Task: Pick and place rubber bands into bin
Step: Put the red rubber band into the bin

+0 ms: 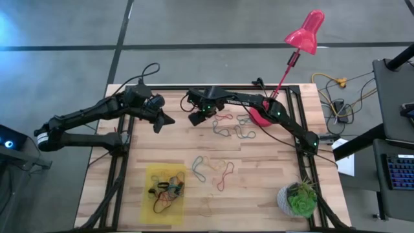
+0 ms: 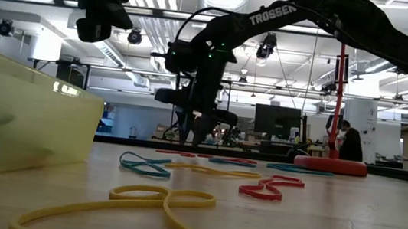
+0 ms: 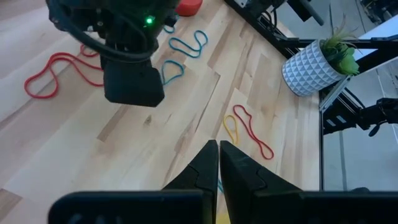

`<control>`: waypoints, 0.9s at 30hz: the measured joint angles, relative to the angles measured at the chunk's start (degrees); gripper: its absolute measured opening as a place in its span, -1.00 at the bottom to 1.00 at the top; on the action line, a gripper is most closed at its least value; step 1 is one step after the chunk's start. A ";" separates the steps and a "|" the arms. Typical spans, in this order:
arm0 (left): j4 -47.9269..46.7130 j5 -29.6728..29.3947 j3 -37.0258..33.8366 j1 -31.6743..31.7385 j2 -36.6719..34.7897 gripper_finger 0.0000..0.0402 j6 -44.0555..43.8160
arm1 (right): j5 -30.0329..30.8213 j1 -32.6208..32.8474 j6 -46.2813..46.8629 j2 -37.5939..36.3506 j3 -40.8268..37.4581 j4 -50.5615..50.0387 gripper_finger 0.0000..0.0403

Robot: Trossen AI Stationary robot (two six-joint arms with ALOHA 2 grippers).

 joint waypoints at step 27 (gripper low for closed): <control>-0.02 0.04 0.00 -0.04 0.00 -1.00 -0.04 | -10.24 -3.04 0.72 -0.40 8.44 2.35 -0.40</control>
